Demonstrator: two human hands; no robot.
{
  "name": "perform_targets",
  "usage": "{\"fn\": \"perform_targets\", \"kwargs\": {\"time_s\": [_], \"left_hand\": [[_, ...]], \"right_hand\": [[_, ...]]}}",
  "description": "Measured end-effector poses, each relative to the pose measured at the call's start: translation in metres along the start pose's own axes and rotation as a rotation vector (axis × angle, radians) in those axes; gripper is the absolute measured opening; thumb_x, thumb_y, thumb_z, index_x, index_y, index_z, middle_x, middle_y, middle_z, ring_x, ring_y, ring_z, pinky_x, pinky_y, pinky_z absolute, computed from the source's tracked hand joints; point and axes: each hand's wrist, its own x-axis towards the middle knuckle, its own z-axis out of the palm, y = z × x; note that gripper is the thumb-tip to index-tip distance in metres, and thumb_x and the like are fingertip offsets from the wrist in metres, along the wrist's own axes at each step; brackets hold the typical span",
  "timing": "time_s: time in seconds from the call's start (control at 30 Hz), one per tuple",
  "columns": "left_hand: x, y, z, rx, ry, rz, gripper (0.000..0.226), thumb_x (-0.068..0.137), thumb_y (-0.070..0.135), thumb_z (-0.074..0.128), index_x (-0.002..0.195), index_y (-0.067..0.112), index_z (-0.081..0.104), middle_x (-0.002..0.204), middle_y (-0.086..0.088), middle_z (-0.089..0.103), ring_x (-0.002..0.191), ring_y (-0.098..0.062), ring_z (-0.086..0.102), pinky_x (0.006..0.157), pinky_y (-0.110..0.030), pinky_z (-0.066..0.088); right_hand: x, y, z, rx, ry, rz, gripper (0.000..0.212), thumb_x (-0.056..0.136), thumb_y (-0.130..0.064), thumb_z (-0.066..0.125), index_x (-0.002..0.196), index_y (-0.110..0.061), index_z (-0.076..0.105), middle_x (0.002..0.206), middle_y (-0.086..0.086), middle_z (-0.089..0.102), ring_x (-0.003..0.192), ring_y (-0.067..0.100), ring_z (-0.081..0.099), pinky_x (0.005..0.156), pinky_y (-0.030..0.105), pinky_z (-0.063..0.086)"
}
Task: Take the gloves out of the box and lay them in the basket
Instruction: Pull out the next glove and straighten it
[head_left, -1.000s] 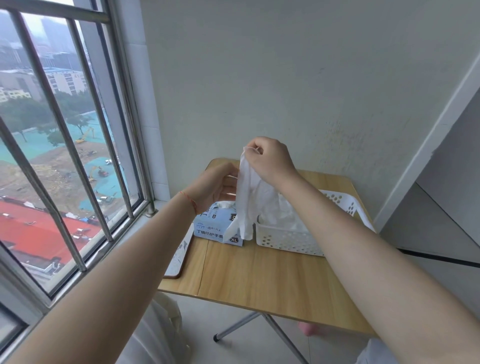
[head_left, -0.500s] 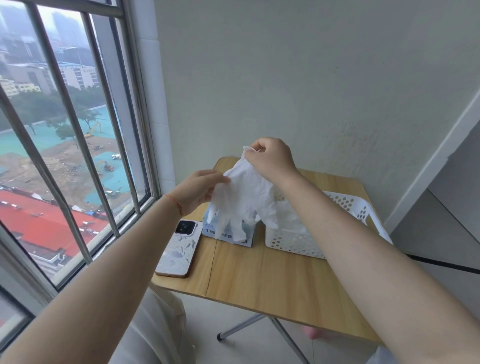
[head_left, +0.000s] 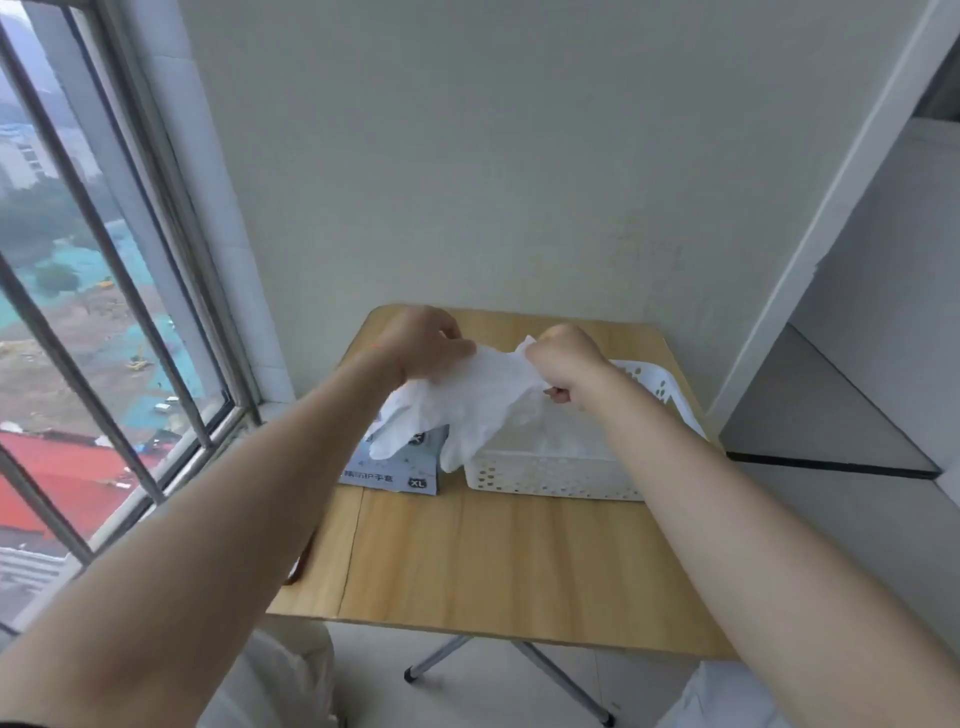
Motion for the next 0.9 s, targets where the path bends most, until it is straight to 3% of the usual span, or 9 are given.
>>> {"fn": "perform_targets", "kwargs": {"time_s": [0.13,0.23,0.37,0.5,0.6,0.7,0.77,0.83,0.9], "left_hand": [[0.014,0.038,0.045,0.221,-0.085,0.089,0.017,0.091,0.035,0.058,0.084,0.020,0.064,0.093,-0.001,0.063,0.085,-0.023,0.057,0.072,-0.029,0.048],[0.017,0.055,0.072,0.384,-0.052,0.145,0.025,0.094,0.040,0.053,0.093,0.018,0.064,0.096,-0.003,0.063,0.083,-0.024,0.057,0.065,-0.028,0.040],[0.023,0.063,0.092,0.614,0.028,0.276,0.039,0.099,0.052,0.043,0.105,0.017,0.058,0.099,-0.005,0.065,0.090,-0.030,0.062,0.066,-0.031,0.039],[0.027,0.064,0.102,0.751,0.121,0.401,0.034,0.099,0.041,0.048,0.124,0.018,0.053,0.119,-0.005,0.055,0.110,-0.026,0.054,0.086,-0.035,0.038],[0.016,0.075,0.102,0.509,0.030,0.375,0.035,0.095,0.046,0.054,0.122,0.024,0.058,0.114,0.001,0.052,0.103,-0.024,0.056,0.078,-0.033,0.040],[0.006,0.082,0.101,0.422,-0.365,0.208,0.074,0.075,0.074,0.062,0.134,0.032,0.047,0.117,0.007,0.051,0.104,-0.020,0.056,0.087,-0.035,0.045],[0.004,0.077,0.101,0.477,-0.531,0.134,0.092,0.069,0.076,0.066,0.144,0.033,0.035,0.128,0.002,0.053,0.112,-0.022,0.055,0.097,-0.039,0.045],[0.004,0.069,0.097,0.383,-0.478,0.136,0.082,0.076,0.068,0.067,0.143,0.031,0.040,0.129,-0.001,0.055,0.110,-0.022,0.055,0.095,-0.037,0.046],[0.003,0.060,0.082,0.173,-0.258,0.158,0.050,0.086,0.054,0.065,0.127,0.027,0.056,0.109,-0.001,0.061,0.088,-0.015,0.056,0.078,-0.029,0.045]], "right_hand": [[0.006,0.041,-0.029,-0.327,0.021,-0.032,0.014,0.096,-0.010,0.041,0.092,-0.006,0.054,0.082,0.014,0.053,0.066,0.025,0.051,0.048,0.023,0.032],[0.011,0.069,-0.044,-0.488,0.062,-0.051,0.027,0.099,-0.011,0.039,0.122,-0.002,0.052,0.105,0.014,0.058,0.083,0.027,0.052,0.052,0.025,0.032],[0.011,0.087,-0.051,-0.740,0.198,-0.135,0.037,0.094,0.002,0.038,0.130,-0.003,0.045,0.107,0.012,0.064,0.080,0.028,0.055,0.058,0.030,0.039],[0.015,0.093,-0.055,-0.965,0.249,-0.208,0.043,0.087,0.008,0.045,0.129,-0.002,0.043,0.102,0.010,0.066,0.077,0.026,0.057,0.054,0.030,0.034],[0.019,0.095,-0.056,-1.094,0.245,-0.208,0.044,0.086,0.005,0.048,0.129,-0.003,0.043,0.105,0.008,0.066,0.090,0.026,0.065,0.058,0.030,0.037],[0.021,0.095,-0.053,-1.184,0.251,-0.190,0.042,0.086,0.000,0.053,0.126,-0.006,0.046,0.110,0.007,0.064,0.095,0.024,0.065,0.063,0.028,0.040],[0.022,0.091,-0.050,-1.177,0.268,-0.179,0.041,0.086,-0.004,0.054,0.126,-0.008,0.046,0.117,0.011,0.059,0.101,0.027,0.063,0.069,0.031,0.042],[0.022,0.081,-0.046,-1.118,0.276,-0.208,0.040,0.087,-0.004,0.055,0.126,-0.007,0.046,0.120,0.014,0.055,0.104,0.029,0.062,0.069,0.032,0.042],[0.020,0.066,-0.036,-1.012,0.269,-0.293,0.034,0.088,-0.003,0.052,0.122,-0.006,0.048,0.116,0.014,0.054,0.101,0.032,0.061,0.065,0.033,0.039]]}}
